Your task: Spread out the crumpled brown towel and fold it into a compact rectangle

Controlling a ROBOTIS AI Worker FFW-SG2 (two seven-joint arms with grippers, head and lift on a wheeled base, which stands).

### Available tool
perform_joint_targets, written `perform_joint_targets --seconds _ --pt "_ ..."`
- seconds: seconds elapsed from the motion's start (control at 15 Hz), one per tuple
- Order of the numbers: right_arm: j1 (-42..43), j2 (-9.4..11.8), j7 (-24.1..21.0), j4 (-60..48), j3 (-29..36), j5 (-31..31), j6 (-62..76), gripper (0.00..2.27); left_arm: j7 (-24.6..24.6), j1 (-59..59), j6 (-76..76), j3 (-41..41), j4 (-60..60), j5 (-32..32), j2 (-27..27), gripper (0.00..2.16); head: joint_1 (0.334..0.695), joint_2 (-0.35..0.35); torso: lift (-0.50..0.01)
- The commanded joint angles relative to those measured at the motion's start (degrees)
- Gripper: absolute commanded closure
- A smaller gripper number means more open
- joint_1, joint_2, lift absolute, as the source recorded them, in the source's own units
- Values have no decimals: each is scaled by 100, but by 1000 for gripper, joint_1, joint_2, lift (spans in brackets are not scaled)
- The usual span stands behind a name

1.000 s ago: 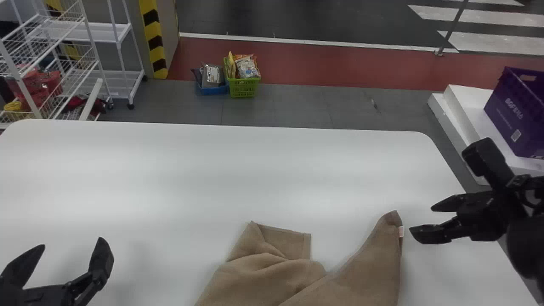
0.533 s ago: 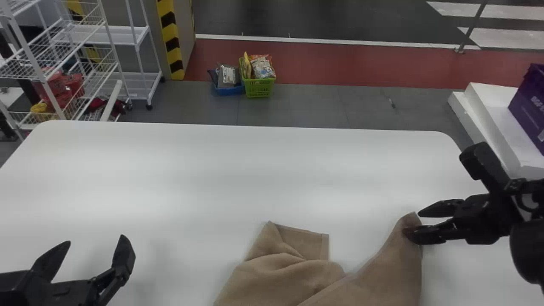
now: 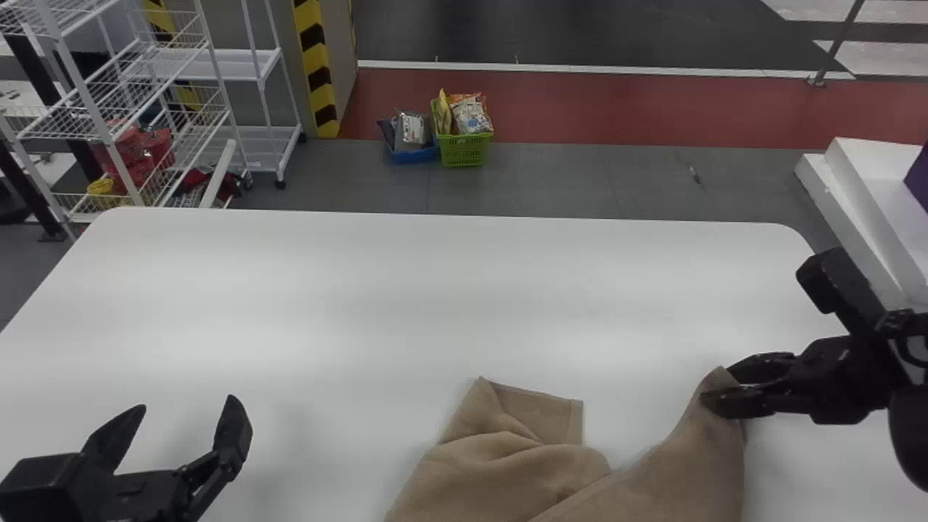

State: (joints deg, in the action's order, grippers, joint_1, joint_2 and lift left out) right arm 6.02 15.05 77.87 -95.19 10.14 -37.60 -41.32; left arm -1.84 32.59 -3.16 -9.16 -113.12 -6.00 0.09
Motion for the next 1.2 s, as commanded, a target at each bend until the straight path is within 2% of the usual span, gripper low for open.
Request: perform_joint_targets --seconds 0.0,0.07,0.13,0.27,0.4,0.53,0.6,0.73,0.93,1.13 --pt "13 -46 45 27 59 42 93 1166 0 20 3 2 -26 3 -24 93 695 -15 -127" --pt "13 -55 45 27 111 51 110 1376 0 28 3 -7 -44 -6 -24 97 695 -14 -127" --pt "13 -63 45 18 182 139 128 1430 0 37 -14 -7 -61 -6 -24 93 695 -13 -127" --pt "13 -72 45 -17 533 613 110 1453 -9 46 -14 -7 -79 -6 -24 93 695 -14 -127" --pt "-40 -99 45 -386 1025 1404 23 1453 -88 37 -67 -33 -79 3 -24 93 695 -22 -127" --pt "-110 -186 45 -957 1500 2037 -118 1453 -422 37 -102 -86 -88 82 -24 93 695 -29 -127" --pt "-101 -195 45 -1203 1667 2450 -364 1453 -659 46 -102 -94 -88 117 -24 93 695 -35 -127" --pt "-101 -362 -35 -1581 1869 3162 -610 1450 -1152 90 -120 -77 -185 187 -24 93 695 -58 -127" --pt "-101 -758 -422 -1994 1843 4085 -716 1450 -2593 178 -313 -253 -395 161 -24 97 695 -75 -127" --pt "198 -1039 -888 -2337 1465 4454 -768 1450 -3991 248 -331 -437 -589 3 -24 113 695 -73 -127"
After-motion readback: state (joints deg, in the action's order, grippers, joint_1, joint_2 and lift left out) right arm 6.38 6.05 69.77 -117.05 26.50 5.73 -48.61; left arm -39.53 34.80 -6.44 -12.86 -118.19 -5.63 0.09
